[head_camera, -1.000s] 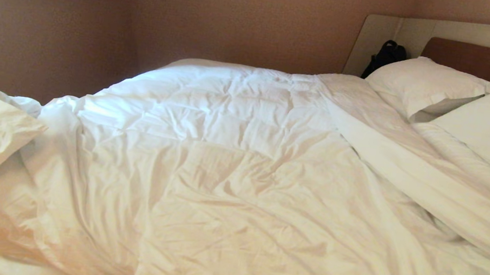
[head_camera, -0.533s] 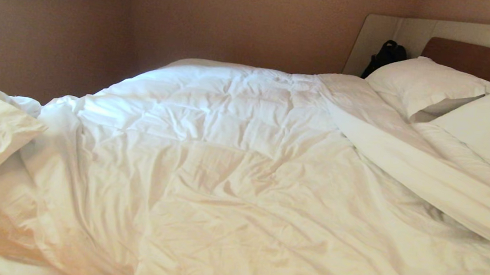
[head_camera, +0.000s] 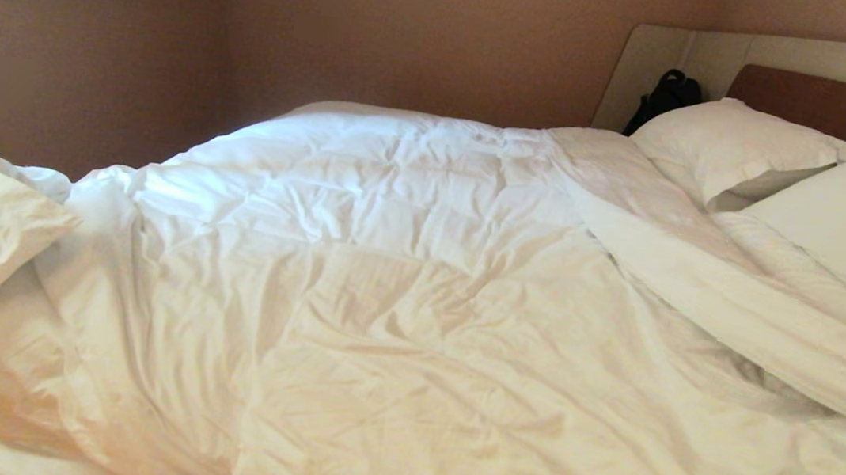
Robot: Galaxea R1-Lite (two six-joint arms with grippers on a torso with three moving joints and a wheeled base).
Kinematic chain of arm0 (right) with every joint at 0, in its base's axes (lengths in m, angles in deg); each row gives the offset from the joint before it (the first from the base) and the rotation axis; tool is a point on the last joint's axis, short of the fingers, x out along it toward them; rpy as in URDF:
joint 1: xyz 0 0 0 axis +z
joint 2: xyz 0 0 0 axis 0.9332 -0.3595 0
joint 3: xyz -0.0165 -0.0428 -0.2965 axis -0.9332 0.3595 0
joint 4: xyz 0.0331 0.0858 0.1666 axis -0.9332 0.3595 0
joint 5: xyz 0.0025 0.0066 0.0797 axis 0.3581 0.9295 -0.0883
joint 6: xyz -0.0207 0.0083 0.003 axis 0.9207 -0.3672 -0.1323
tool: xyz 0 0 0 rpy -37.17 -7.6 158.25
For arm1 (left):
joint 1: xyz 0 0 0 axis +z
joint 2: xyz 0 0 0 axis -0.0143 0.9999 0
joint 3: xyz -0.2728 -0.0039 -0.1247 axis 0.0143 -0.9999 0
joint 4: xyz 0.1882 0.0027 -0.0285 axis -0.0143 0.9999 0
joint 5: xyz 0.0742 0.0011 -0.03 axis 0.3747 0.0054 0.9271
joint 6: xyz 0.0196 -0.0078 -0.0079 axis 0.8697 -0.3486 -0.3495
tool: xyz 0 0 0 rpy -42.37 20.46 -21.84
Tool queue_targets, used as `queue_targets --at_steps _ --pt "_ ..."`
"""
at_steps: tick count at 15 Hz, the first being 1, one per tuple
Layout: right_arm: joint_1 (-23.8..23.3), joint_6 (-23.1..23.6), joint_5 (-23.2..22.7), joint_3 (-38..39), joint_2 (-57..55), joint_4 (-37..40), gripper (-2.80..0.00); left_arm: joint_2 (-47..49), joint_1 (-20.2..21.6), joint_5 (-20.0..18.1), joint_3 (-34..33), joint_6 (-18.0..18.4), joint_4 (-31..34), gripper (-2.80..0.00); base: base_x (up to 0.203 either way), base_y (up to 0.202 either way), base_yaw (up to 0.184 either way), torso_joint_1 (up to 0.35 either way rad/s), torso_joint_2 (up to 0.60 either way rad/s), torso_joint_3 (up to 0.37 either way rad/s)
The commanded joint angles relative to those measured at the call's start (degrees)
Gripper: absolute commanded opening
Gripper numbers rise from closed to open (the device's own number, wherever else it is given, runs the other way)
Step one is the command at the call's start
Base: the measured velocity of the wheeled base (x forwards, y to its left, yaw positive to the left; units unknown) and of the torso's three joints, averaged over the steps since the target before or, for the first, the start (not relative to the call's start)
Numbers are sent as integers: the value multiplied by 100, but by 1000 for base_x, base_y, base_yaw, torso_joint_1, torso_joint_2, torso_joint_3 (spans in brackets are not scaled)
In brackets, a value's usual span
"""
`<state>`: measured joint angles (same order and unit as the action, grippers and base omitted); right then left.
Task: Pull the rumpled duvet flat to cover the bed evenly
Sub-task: Flatten the corners of the folded blanket
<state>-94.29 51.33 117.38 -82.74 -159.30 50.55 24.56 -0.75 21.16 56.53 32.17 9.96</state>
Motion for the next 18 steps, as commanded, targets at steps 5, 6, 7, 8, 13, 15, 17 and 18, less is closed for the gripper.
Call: queue_targets --at_steps 5,6,7,8,13,15,17,18 --pt "-186 222 -81 -16 -27 -15 0 0 1 1 0 -3 0 -280 0 0 0 0 0 0" --pt "-215 272 -82 -36 -38 -19 0 0 1 9 0 -3 0 -280 0 0 0 0 0 0" --pt "-250 297 -82 -53 -90 -27 0 0 1 9 0 -3 0 -280 0 0 0 0 0 0" --pt "-283 314 -82 -62 -114 -32 0 0 1 9 0 -3 0 -280 0 0 0 0 0 0" --pt "-1148 672 -128 -530 -487 -432 0 0 1 9 0 -3 0 -280 0 0 0 0 0 0" --pt "-1414 846 -541 -612 -561 -533 0 0 1 9 0 -3 0 -280 0 0 0 0 0 0" --pt "-1463 896 -952 -572 -513 -511 0 0 1 9 0 -3 0 -280 0 0 0 0 0 0" --pt "-1469 897 -1096 -567 -507 -506 0 0 1 9 0 -3 0 -280 0 0 0 0 0 0"
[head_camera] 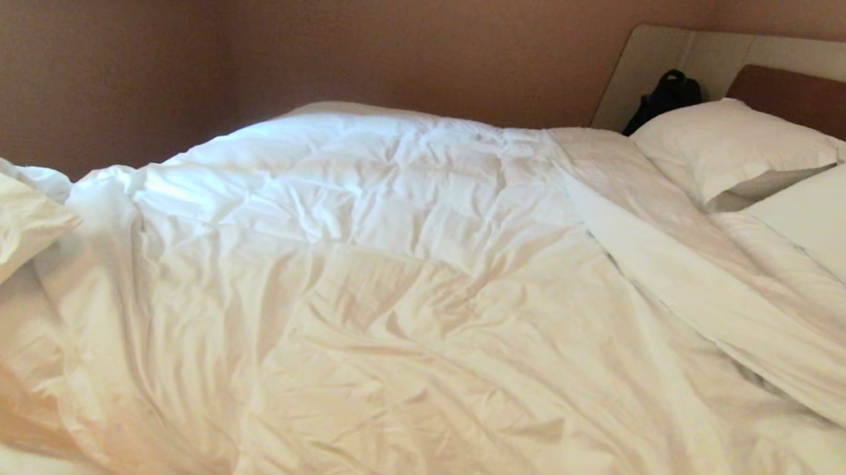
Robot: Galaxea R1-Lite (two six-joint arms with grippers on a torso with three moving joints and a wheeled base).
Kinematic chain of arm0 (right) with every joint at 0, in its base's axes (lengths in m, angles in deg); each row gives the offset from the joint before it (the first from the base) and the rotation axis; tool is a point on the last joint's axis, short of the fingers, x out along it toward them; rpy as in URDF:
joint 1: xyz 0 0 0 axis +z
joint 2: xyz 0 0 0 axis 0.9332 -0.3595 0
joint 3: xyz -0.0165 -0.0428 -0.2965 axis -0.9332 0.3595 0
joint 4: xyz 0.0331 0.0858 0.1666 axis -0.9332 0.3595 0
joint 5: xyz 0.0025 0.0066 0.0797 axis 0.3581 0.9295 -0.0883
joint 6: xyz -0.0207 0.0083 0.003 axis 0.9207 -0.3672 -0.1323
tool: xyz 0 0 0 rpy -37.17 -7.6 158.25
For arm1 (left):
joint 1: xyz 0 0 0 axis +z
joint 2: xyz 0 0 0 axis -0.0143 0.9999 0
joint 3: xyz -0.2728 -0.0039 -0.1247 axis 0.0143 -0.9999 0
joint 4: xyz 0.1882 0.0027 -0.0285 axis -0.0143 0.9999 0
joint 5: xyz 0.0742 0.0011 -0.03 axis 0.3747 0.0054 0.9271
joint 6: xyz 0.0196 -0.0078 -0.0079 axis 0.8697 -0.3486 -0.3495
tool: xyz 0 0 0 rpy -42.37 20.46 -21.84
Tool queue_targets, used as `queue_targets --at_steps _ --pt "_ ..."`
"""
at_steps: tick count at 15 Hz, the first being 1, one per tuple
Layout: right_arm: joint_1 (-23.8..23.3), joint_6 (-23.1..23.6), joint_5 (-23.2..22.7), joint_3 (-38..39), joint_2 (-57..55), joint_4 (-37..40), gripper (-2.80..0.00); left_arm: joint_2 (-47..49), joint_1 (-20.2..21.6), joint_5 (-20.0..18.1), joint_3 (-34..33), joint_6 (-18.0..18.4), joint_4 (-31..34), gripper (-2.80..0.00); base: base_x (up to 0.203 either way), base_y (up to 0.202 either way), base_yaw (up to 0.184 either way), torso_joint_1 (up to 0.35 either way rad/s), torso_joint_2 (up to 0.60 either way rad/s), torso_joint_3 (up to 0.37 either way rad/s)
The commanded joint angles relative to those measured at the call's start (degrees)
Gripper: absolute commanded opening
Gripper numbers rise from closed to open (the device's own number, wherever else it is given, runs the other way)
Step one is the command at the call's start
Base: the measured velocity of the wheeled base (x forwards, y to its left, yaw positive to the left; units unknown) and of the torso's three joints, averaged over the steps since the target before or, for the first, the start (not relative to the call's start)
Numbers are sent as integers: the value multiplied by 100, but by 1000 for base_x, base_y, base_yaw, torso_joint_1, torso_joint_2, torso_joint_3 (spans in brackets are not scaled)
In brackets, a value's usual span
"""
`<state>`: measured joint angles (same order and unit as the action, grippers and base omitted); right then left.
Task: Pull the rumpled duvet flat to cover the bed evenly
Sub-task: Flatten the corners of the folded blanket
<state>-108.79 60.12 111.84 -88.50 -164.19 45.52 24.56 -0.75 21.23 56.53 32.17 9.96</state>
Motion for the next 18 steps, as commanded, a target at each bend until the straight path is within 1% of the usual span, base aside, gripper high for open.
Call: queue_targets --at_steps 1,3,4,10,11,17,18 --pt "-24 24 -815 17 4 14 0 0 1 1 0 -3 0 -280 0 0 0 0 0 0" --pt "-32 39 -1265 5 29 42 0 0 1 1 0 -3 0 -280 0 0 0 0 0 0" --pt "-53 16 -1349 -83 -45 40 0 0 1 1 0 -3 0 -280 0 0 0 0 0 0" --pt "-119 8 -1313 -6 -112 28 0 0 1 1 0 -3 0 -280 0 0 0 0 0 0" --pt "-119 8 -1313 4 -112 28 -280 0 1 1 0 -3 0 -280 0 0 0 0 0 0" --pt "-128 -1 -1313 56 -121 19 -280 0 1 1 0 -3 0 -280 0 0 0 0 0 0" --pt "-218 -8 -1320 -8 -114 4 -280 0 1 1 0 -3 0 -280 0 0 0 0 0 0"
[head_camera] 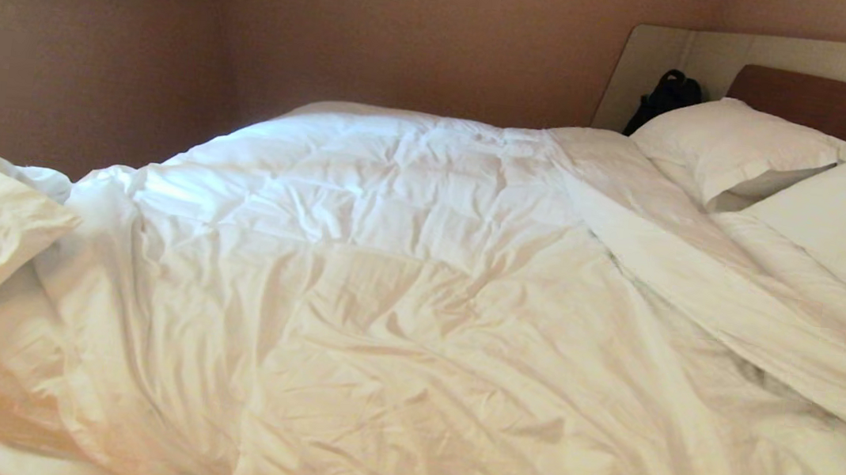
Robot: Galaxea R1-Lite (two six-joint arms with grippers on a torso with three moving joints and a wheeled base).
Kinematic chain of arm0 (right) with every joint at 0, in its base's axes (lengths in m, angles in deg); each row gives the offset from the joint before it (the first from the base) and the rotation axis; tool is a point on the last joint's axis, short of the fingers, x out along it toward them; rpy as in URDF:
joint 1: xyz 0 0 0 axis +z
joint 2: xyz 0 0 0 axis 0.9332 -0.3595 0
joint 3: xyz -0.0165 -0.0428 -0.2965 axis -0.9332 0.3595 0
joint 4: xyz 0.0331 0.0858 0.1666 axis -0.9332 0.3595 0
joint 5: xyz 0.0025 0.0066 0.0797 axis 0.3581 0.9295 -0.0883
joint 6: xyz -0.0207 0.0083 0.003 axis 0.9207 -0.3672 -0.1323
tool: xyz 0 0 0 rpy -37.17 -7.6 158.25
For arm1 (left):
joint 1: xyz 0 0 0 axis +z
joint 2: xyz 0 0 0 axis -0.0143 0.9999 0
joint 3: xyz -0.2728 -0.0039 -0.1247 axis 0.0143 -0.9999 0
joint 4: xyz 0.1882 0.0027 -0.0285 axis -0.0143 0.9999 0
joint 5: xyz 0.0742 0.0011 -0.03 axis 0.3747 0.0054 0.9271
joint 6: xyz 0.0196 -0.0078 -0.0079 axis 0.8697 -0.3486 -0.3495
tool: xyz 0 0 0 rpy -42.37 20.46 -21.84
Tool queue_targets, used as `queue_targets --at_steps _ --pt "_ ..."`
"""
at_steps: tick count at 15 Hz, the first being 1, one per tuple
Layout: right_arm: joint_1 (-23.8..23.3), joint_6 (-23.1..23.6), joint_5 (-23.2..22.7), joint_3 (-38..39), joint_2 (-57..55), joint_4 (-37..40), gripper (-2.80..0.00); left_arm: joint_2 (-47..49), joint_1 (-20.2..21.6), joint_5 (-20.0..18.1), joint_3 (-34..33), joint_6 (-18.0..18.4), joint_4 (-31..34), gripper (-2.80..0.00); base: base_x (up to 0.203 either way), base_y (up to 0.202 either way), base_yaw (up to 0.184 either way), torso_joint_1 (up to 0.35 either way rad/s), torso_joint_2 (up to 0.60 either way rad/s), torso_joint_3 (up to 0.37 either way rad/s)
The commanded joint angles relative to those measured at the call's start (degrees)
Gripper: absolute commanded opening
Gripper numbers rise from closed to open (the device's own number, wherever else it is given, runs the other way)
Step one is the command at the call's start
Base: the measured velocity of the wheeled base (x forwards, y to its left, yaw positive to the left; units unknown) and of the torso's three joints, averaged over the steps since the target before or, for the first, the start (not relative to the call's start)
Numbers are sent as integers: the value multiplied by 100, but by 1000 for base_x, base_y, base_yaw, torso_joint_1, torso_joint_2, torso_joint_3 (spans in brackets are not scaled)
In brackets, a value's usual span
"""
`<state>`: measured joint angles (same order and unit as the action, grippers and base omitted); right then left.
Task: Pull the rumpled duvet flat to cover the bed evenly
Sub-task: Flatten the corners of the folded blanket
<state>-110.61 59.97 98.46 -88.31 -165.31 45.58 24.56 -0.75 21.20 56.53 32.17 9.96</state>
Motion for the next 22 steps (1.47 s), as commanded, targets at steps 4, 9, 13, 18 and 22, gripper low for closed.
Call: queue_targets --at_steps 4,9,13,18,22 --pt "-127 -11 -50 -555 173 28 -280 0 1 -3 0 -3 0 -280 0 0 0 0 0 0" --pt "-181 -48 105 -1408 -242 27 -280 0 1 5 0 -3 0 -280 0 0 0 0 0 0" --pt "-248 -508 335 -1907 -912 -5 -280 0 1 5 0 -3 0 -280 0 0 0 0 0 0" --pt "-225 -1165 -30 -2496 -1221 130 -280 0 1 -4 0 -3 0 -280 0 0 0 0 0 0" --pt "-157 -1157 1035 -2622 -1804 -256 -280 0 1 5 0 -3 0 -280 0 0 0 0 0 0"
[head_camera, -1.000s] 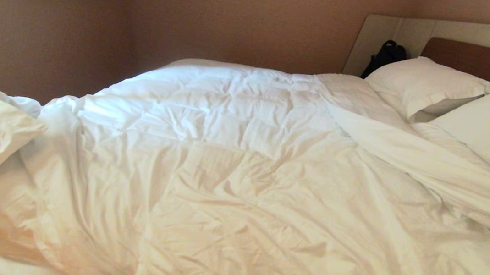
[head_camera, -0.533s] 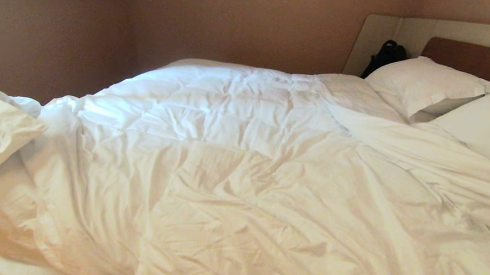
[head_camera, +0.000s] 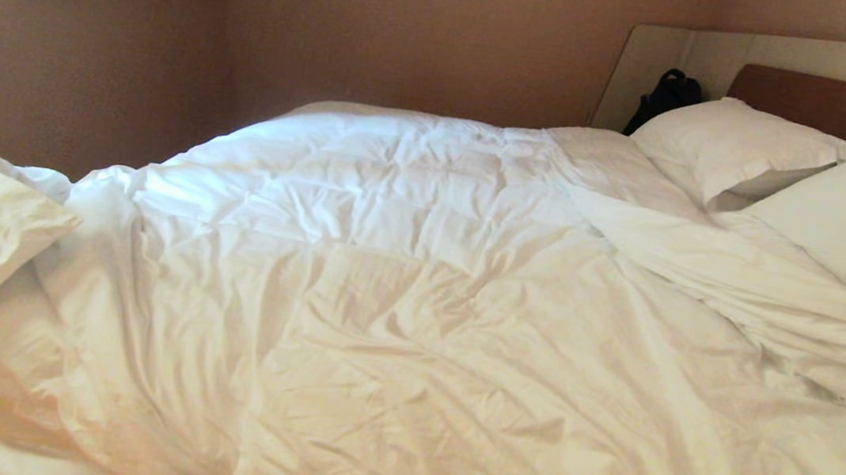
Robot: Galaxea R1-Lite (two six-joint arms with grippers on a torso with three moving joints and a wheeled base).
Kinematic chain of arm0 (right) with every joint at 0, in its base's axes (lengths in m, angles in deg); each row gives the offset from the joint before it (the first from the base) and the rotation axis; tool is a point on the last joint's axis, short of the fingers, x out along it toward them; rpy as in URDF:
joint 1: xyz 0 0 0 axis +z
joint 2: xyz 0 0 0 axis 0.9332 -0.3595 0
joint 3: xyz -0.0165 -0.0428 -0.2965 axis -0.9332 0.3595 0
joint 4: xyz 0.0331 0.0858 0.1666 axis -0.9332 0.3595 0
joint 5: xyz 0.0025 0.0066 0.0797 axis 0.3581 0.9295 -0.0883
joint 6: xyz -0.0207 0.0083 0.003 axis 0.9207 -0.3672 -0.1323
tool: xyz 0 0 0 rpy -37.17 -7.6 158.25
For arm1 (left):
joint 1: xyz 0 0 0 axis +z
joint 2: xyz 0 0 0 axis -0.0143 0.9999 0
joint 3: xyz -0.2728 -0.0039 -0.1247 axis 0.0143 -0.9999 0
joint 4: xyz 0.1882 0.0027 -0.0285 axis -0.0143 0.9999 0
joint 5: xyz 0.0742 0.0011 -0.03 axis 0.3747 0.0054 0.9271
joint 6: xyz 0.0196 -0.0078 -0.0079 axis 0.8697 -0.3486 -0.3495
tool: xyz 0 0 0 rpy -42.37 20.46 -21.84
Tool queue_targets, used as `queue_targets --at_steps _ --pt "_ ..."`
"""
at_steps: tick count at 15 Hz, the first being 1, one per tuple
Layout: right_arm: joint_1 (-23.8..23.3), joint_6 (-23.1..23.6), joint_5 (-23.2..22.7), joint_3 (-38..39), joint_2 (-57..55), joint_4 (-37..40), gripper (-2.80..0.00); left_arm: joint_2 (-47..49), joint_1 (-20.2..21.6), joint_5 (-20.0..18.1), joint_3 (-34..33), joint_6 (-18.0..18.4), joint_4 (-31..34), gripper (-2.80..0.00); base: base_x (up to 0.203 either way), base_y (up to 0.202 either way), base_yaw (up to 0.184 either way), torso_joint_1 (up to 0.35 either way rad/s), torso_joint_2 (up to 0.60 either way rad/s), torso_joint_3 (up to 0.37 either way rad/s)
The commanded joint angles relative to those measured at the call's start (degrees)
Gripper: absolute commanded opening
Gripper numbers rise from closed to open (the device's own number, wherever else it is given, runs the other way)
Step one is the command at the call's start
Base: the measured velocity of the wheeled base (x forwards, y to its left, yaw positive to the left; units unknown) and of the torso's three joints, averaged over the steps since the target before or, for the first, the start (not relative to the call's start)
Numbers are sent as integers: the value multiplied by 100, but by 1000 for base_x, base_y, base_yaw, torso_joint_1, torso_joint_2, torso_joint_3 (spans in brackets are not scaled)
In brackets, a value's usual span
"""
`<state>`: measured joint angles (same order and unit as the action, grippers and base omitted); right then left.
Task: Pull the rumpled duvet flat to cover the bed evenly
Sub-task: Flatten the corners of the folded blanket
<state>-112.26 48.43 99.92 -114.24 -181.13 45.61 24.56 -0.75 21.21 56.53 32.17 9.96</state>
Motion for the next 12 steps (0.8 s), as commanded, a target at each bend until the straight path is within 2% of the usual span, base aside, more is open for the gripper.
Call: queue_targets --at_steps 1,7,12 --pt "-8 33 901 -24 -216 -319 -280 0 1 -3 0 -3 0 -280 0 0 0 0 0 0" --pt "-583 258 899 -281 35 -346 -280 0 1 4 0 -3 0 -280 0 0 0 0 0 0" --pt "-850 324 935 -332 -61 -360 -280 0 1 4 0 -3 0 -280 0 0 0 0 0 0"
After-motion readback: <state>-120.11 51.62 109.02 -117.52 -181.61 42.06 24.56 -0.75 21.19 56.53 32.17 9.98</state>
